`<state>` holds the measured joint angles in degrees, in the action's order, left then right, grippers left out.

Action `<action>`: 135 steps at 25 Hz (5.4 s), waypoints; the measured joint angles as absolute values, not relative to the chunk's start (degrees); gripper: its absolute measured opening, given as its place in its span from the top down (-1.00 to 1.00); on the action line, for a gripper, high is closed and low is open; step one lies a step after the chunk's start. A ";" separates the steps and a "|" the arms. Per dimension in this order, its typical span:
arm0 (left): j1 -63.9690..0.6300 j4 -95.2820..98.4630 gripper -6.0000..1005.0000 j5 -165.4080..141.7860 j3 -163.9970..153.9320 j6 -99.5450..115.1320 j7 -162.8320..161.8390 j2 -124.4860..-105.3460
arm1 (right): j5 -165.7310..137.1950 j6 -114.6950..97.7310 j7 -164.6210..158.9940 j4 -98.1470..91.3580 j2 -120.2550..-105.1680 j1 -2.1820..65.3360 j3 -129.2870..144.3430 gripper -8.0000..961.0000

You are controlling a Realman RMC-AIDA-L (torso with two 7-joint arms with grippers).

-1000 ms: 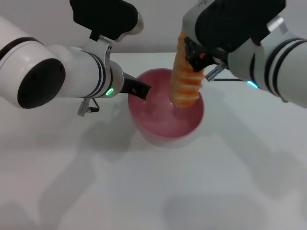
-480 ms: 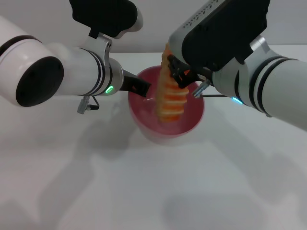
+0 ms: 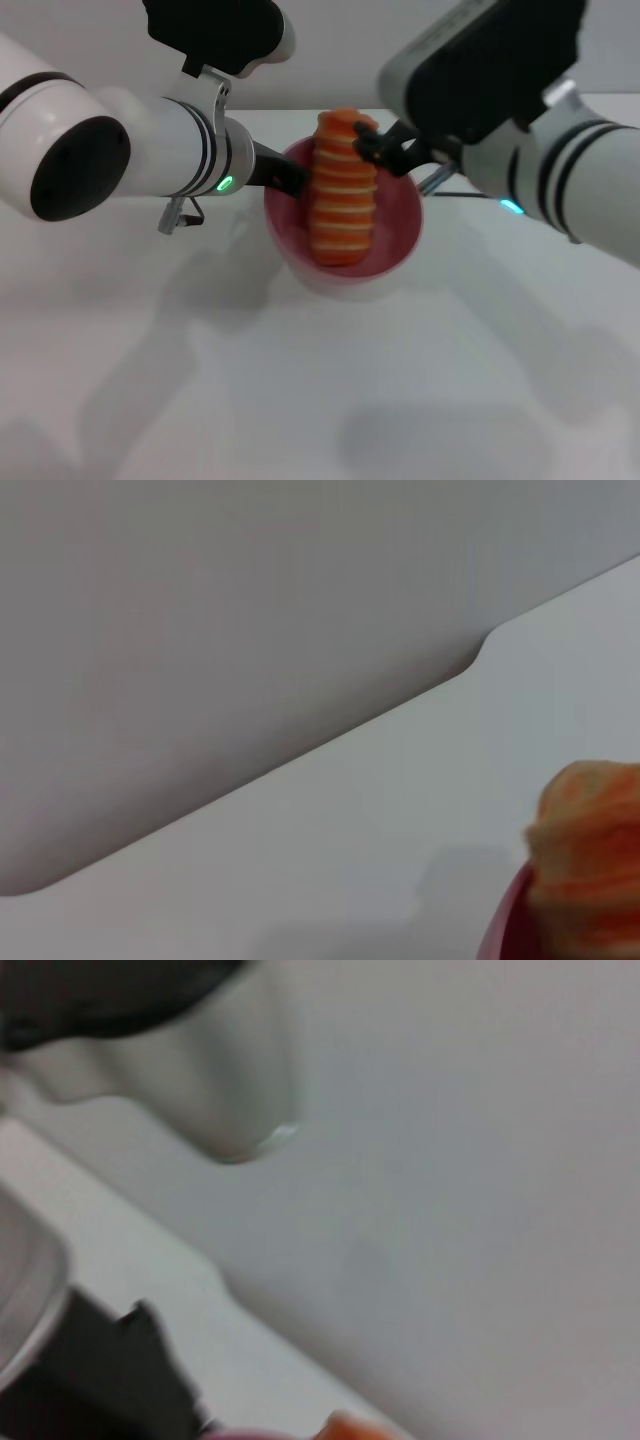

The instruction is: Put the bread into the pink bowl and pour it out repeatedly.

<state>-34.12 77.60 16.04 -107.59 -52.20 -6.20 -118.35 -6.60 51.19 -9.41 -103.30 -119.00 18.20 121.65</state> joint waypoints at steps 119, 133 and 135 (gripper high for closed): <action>-15.05 38.43 -0.71 18.49 -103.54 44.99 -5.83 -118.73 | -3.13 -43.41 -16.77 -47.70 -119.27 -1.47 94.58 -0.54; -15.51 34.66 -0.70 20.60 -105.85 47.99 0.53 -118.86 | 5.81 -47.85 -7.81 -43.34 -119.41 -0.86 95.37 -0.54; -15.54 34.60 -0.70 21.42 -106.01 47.44 0.33 -118.85 | 6.25 -47.87 -7.65 -42.93 -119.42 -0.72 95.68 -0.54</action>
<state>-15.54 34.60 21.42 -106.01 47.44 0.33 -118.85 6.25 -47.87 -7.65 -42.93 -119.42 -0.71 95.68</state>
